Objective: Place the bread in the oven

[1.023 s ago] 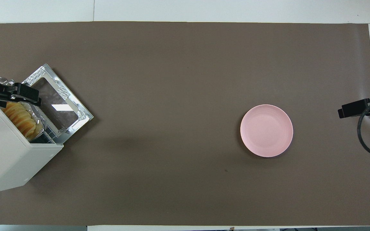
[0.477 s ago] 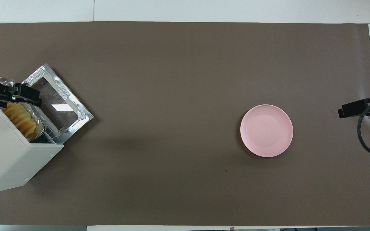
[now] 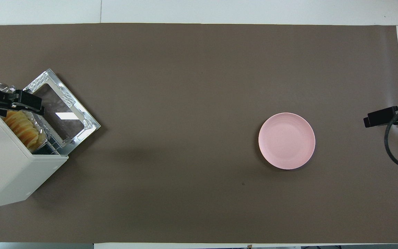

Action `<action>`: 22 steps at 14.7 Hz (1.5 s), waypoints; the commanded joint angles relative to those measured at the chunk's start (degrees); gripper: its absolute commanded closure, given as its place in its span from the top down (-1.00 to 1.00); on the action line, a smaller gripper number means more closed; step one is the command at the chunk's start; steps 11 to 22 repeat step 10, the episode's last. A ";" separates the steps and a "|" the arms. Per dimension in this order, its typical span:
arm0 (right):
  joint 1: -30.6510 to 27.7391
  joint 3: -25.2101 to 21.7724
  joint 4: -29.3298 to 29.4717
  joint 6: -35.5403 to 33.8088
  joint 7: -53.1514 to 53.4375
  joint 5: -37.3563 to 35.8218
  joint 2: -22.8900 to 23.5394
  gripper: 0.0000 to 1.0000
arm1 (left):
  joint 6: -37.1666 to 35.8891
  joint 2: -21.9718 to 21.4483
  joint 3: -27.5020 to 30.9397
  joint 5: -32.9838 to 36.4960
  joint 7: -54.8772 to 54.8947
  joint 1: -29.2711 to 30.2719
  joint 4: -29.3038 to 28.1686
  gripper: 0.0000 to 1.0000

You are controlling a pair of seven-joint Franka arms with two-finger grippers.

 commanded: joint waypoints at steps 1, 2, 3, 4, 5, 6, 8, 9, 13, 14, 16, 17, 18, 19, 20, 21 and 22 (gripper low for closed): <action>-0.51 0.38 0.16 -1.02 -1.02 -0.74 -0.39 1.00 | 0.81 -0.69 -0.51 0.36 0.25 0.51 -0.02 1.00; -0.51 0.38 0.16 -1.02 -1.02 -0.74 -0.39 1.00 | 2.48 -0.69 -0.51 0.36 0.16 0.51 -0.20 1.00; -0.51 0.38 0.16 -1.02 -1.02 -0.74 -0.39 1.00 | 3.36 -0.69 -0.51 0.36 0.07 0.34 -0.29 1.00; -0.51 0.38 0.16 -1.02 -1.02 -0.74 -0.39 1.00 | 3.46 -0.60 -0.51 0.36 0.07 0.16 -0.20 1.00; -0.51 0.38 0.16 -1.02 -1.02 -0.74 -0.39 1.00 | 3.46 -0.60 -0.51 0.36 0.07 0.16 -0.20 1.00; -0.51 0.38 0.16 -1.02 -1.02 -0.74 -0.39 1.00 | 3.46 -0.69 -0.51 0.36 0.16 0.16 -0.37 1.00; -0.51 0.38 0.16 -1.02 -1.02 -0.83 -0.39 1.00 | 3.46 -0.69 -0.60 0.36 0.16 0.16 -0.38 1.00; -0.51 0.38 0.16 -1.02 -1.02 -0.74 -0.39 1.00 | 3.46 -0.69 -0.51 0.36 0.16 0.07 -0.46 1.00; -0.51 0.38 0.16 -1.02 -1.02 -0.83 -0.39 1.00 | 3.37 -0.69 -0.60 0.36 0.16 0.07 -0.55 1.00; -0.51 0.38 0.16 -1.02 -1.02 -0.83 -0.39 1.00 | 3.37 -0.69 -0.60 0.36 0.16 0.07 -0.55 1.00; -0.51 0.38 0.16 -1.02 -1.02 -0.83 -0.39 1.00 | 3.37 -0.69 -0.60 0.36 0.16 0.07 -0.55 1.00; -0.51 0.38 0.16 -1.02 -1.02 -0.83 -0.39 1.00 | 3.37 -0.69 -0.60 0.36 0.16 0.07 -0.55 1.00; -0.51 0.38 0.16 -1.02 -1.02 -0.83 -0.39 1.00 | 3.37 -0.69 -0.60 0.36 0.16 0.07 -0.55 1.00; -0.51 0.38 0.16 -1.02 -1.02 -0.83 -0.39 1.00 | 3.37 -0.69 -0.60 0.36 0.16 0.07 -0.55 1.00; -0.51 0.38 0.16 -1.02 -1.02 -0.83 -0.39 1.00 | 3.37 -0.69 -0.60 0.36 0.16 0.07 -0.55 1.00; -0.51 0.38 0.16 -1.02 -1.02 -0.83 -0.39 1.00 | 3.37 -0.69 -0.60 0.36 0.16 0.07 -0.55 1.00; -0.51 0.38 0.16 -1.02 -1.02 -0.83 -0.39 1.00 | 3.37 -0.69 -0.60 0.36 0.16 0.07 -0.55 1.00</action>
